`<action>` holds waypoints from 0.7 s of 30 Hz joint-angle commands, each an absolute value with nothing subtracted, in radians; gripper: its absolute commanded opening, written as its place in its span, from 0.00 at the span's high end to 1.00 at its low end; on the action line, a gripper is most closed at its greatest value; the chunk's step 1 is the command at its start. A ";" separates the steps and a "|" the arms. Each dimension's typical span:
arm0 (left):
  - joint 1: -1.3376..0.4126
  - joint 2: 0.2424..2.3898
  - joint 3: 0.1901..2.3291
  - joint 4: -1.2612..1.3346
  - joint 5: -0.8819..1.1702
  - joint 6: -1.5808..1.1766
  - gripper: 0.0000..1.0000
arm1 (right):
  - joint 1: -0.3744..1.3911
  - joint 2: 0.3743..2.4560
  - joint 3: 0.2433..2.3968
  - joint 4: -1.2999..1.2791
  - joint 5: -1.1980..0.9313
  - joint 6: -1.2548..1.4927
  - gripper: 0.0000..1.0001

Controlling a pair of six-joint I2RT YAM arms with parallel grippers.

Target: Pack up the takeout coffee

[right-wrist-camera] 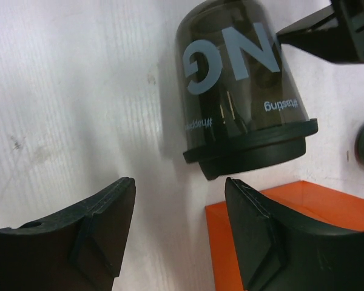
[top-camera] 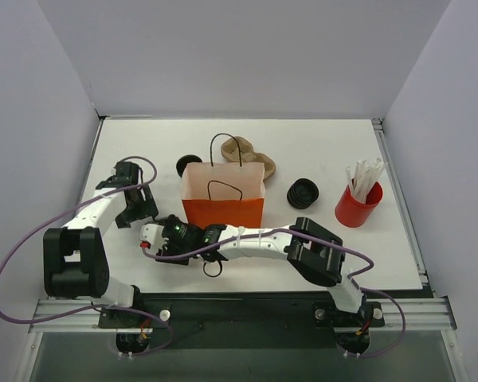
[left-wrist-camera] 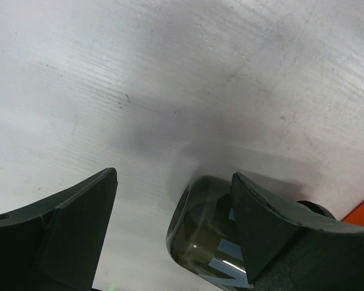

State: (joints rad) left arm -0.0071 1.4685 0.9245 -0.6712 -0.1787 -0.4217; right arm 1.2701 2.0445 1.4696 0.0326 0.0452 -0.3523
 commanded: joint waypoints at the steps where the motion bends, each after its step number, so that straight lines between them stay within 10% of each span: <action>1: -0.006 1.491 0.959 -0.600 -0.150 -0.347 0.15 | 1.235 2.092 1.450 0.178 0.040 -0.402 0.39; 21: -0.006 1.525 0.953 -0.581 -0.089 -0.244 0.18 | 1.170 2.128 1.376 0.432 -0.120 -0.405 0.63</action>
State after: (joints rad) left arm -0.0067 1.5257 0.9302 -0.5972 -0.0925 -0.2577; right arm 1.1603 2.1284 1.3884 0.3161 -0.0692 -0.4145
